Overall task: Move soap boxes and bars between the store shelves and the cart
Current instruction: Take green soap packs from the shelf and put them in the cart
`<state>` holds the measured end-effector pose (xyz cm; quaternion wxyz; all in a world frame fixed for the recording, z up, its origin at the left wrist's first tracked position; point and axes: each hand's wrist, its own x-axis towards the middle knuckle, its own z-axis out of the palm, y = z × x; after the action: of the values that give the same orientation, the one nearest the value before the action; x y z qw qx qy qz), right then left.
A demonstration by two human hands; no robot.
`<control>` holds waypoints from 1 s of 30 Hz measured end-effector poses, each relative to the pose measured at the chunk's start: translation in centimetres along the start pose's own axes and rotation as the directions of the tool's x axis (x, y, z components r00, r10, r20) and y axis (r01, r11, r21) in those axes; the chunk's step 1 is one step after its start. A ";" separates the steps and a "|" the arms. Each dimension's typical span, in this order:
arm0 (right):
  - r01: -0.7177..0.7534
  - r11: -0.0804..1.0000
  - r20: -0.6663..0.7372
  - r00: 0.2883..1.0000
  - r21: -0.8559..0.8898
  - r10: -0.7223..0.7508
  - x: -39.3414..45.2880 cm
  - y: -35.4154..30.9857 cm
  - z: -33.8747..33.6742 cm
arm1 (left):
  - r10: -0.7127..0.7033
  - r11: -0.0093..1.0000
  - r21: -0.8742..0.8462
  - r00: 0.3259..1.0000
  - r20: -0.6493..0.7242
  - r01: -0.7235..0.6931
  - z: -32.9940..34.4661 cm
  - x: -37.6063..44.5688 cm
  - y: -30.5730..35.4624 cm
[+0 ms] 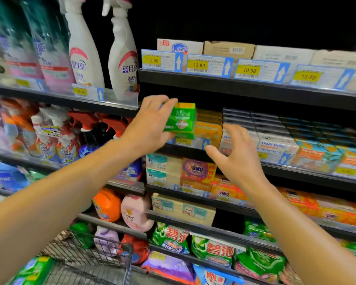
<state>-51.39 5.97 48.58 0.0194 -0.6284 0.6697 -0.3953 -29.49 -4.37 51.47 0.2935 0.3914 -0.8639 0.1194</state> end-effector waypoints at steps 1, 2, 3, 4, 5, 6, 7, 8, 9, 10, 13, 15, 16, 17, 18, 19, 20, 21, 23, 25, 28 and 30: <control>0.018 0.997 0.001 1.000 -0.070 -0.018 0.3 0.4 0.1 | -0.009 1.000 0.023 0.999 0.032 0.008 -0.3 0.8 -0.4; 0.035 0.990 0.003 0.999 -0.136 -0.035 0.7 0.6 0.1 | -0.016 0.999 0.052 0.997 0.069 0.012 -0.5 1.6 -0.7; 0.052 0.980 0.005 0.999 -0.192 -0.052 1.0 0.9 0.2 | -0.021 0.996 0.089 0.994 0.110 0.012 -0.6 2.4 -0.9; 0.074 0.968 0.012 0.997 -0.240 -0.074 1.2 1.0 0.4 | -0.027 0.991 0.133 0.988 0.151 0.007 -0.6 3.1 -1.0; 0.091 0.957 0.021 0.996 -0.275 -0.089 1.5 1.0 0.5 | -0.029 0.985 0.172 0.982 0.188 -0.004 -0.6 3.7 -1.0; 0.104 0.947 0.030 0.995 -0.304 -0.099 1.7 1.1 0.6 | -0.032 0.980 0.199 0.976 0.217 -0.012 -0.7 4.3 -1.1; 0.114 0.939 0.038 0.994 -0.325 -0.107 1.8 1.1 0.8 | -0.041 0.976 0.218 0.970 0.241 -0.013 -0.7 4.8 -1.3; 0.119 0.934 0.045 0.993 -0.338 -0.111 1.9 1.2 0.9 | -0.054 0.973 0.233 0.964 0.259 -0.008 -0.8 5.3 -1.5; 0.121 0.930 0.052 0.993 -0.346 -0.110 1.9 1.4 1.1 | -0.070 0.971 0.240 0.960 0.271 0.003 -0.9 5.6 -1.7; 0.120 0.928 0.056 0.993 -0.352 -0.107 2.0 1.5 1.2 | -0.083 0.970 0.245 0.957 0.278 0.013 -1.0 5.9 -2.0; 0.120 0.916 0.077 0.992 -0.384 -0.098 2.0 1.8 1.3 | -0.077 0.959 0.284 0.947 0.312 -0.016 -0.7 6.1 -2.4; 0.121 0.906 0.094 0.991 -0.405 -0.091 2.0 1.9 1.3 | -0.072 0.954 0.296 0.931 0.357 -0.040 0.1 6.1 -2.6; 0.123 0.902 0.098 0.991 -0.413 -0.091 2.0 1.9 1.4 | -0.080 0.959 0.281 0.920 0.384 -0.034 0.6 6.2 -2.7; 0.125 0.900 0.103 0.991 -0.418 -0.090 2.0 1.9 1.5 | -0.097 0.966 0.258 0.906 0.413 -0.014 1.1 6.4 -2.8; 0.126 0.900 0.110 0.990 -0.417 -0.088 2.0 1.9 1.6 | -0.115 0.972 0.235 0.888 0.444 0.008 1.6 6.6 -2.9; 0.126 0.901 0.118 0.989 -0.414 -0.084 2.0 2.0 1.7 | -0.129 0.976 0.217 0.871 0.473 0.026 2.1 6.8 -3.0; 0.124 0.902 0.120 0.989 -0.413 -0.082 2.0 2.1 1.7 | -0.138 0.978 0.205 0.858 0.495 0.039 2.6 7.1 -3.0; 0.124 0.901 0.118 0.990 -0.416 -0.082 2.0 2.1 1.7 | -0.139 0.980 0.193 0.845 0.516 0.044 3.0 7.4 -3.0; 0.129 0.898 0.119 0.989 -0.422 -0.086 2.0 2.2 1.8 | -0.140 0.985 0.159 0.827 0.545 0.063 3.6 7.6 -3.0; 0.128 0.898 0.114 0.990 -0.421 -0.087 2.1 2.2 1.7 | -0.146 0.987 0.134 0.817 0.558 0.085 4.0 7.8 -3.4; 0.127 0.899 0.111 0.990 -0.420 -0.088 2.1 2.3 1.7 | -0.151 0.988 0.089 0.805 0.573 0.123 4.7 7.6 -4.1; 0.128 0.898 0.111 0.990 -0.421 -0.089 2.1 2.3 1.7 | -0.149 0.989 0.070 0.818 0.556 0.132 5.0 7.4 -4.2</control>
<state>-52.80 3.07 47.14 -0.1108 -0.6705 0.7025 -0.2110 -32.23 -13.84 51.86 0.0301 0.4759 -0.8789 -0.0103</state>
